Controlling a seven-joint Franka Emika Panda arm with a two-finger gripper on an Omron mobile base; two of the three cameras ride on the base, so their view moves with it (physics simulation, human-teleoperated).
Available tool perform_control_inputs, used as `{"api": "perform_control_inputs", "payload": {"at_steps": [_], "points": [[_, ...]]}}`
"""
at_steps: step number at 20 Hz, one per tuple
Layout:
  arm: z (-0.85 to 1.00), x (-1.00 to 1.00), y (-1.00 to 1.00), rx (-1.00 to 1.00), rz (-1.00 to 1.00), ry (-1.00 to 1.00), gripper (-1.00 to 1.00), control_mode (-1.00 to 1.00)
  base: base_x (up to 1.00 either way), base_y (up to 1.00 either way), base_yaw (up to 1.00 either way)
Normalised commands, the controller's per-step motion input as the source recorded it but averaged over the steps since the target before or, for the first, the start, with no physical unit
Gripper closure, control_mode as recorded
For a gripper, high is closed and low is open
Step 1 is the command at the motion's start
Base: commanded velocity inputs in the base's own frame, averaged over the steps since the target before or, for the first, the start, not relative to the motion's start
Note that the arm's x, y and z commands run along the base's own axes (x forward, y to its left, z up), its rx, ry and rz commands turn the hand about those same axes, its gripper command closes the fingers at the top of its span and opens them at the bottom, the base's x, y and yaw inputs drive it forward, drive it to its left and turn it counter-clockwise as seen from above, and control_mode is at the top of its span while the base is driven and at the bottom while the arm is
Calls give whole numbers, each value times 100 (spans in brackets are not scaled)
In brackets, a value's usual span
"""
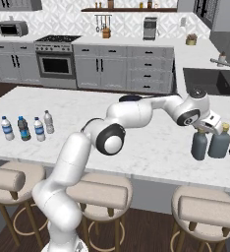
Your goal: Move the plastic bottles in the middle to the plastics group, and the glass bottles in the middle to the glass group.
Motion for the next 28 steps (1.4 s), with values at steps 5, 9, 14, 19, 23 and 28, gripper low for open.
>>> {"api": "perform_control_inputs", "payload": {"at_steps": [5, 9, 14, 19, 23, 28], "points": [[0, 0, 0, 0, 0, 0, -100, -100, 0, 0, 0], [0, 0, 0, 0, 0, 0, -100, -100, 0, 0, 0], [2, 0, 0, 0, 0, 0, -100, -100, 0, 0, 0], [39, -2, 0, 0, 0, 0, -100, -100, 0, 0, 0], [66, -49, 20, -1, 1, 0, -100, -100, 0, 0, 0], [31, -66, 49, -2, 0, 2, -100, -100, 0, 0, 0]]}}
